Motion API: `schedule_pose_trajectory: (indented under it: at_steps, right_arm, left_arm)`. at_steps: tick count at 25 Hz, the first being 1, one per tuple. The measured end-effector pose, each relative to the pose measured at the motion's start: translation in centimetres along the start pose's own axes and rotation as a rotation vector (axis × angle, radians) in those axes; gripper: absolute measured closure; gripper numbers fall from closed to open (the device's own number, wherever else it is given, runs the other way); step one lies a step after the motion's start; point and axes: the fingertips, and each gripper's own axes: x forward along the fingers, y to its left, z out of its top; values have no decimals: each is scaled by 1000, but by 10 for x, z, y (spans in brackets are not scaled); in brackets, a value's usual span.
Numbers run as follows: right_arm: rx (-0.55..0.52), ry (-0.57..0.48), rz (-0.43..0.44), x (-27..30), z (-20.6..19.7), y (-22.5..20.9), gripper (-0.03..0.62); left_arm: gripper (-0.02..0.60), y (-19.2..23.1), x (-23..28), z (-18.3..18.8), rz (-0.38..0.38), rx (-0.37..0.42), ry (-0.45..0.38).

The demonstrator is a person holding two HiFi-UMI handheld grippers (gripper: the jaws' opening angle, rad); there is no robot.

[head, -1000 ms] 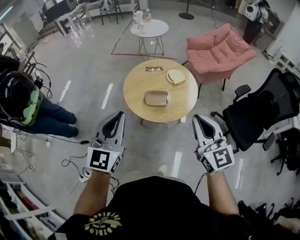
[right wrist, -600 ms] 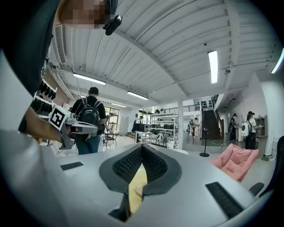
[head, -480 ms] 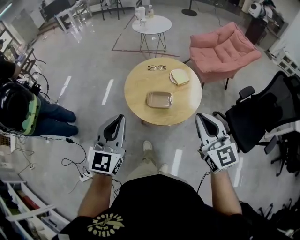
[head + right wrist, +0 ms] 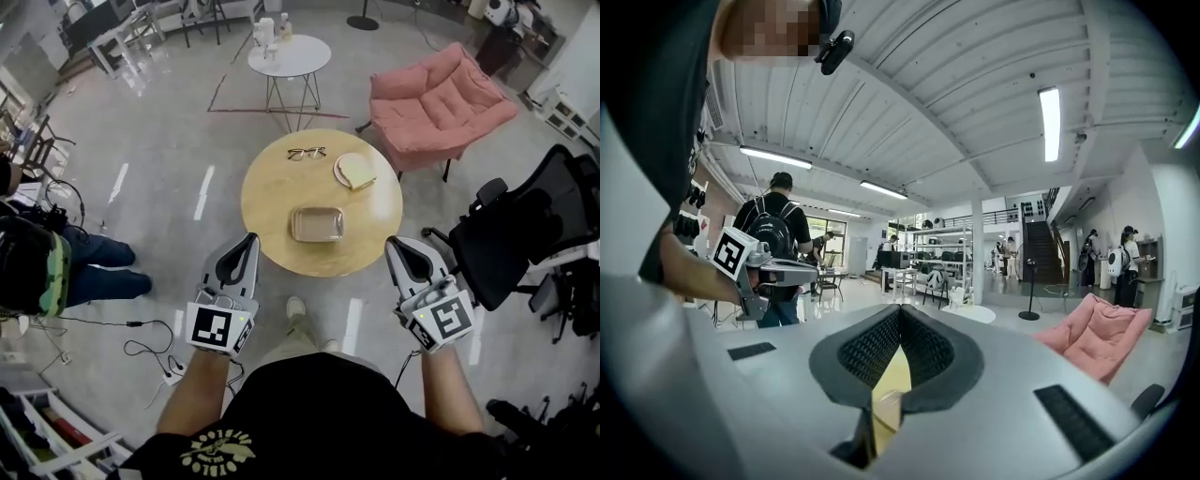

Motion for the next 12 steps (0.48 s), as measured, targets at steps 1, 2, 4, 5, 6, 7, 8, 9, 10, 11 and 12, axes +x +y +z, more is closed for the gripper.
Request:
schedule_pose_trajectory:
  at_steps: [1,2,4,5,6,7,8,9,10,11,12]
  right_arm:
    - [5,3,-4,7,0,-3,579]
    - [10,4,-6,14,0,-6,579]
    - [20,8,-7,28,0,-12,579]
    - [23,13,-8,35,-1,-14,579]
    - [25,19,-10,42,-1,-16,579]
    - [27,24,-12,48,-2,-19,579]
    - [31,29,-14,54,-3,-21,579]
    - [35,34,-16,59,-4,-23,579]
    - [39,40,-16,64,-6,-25,579]
    - [41,48,-14,69,-7,-26,579]
    - [41,57,-12,74,-8,-28,579]
  left_arm:
    - [567,4,8,-1,-10,1,-1]
    - [568,9,15,-1,-19,1,0]
    - [568,18,29,-3,-44,0,9]
    - [568,21,34,-5,-61,-2,15]
    - [568,24,40,-7,-79,-4,21]
    - [568,27,44,-9,-97,-5,26]
    - [568,30,49,-12,-112,-6,31]
    - [567,33,53,-15,-123,-8,36]
    - [568,36,57,-19,-131,-13,42]
    - [568,39,61,-22,-136,-20,46]
    - [567,43,65,-25,-138,-29,50]
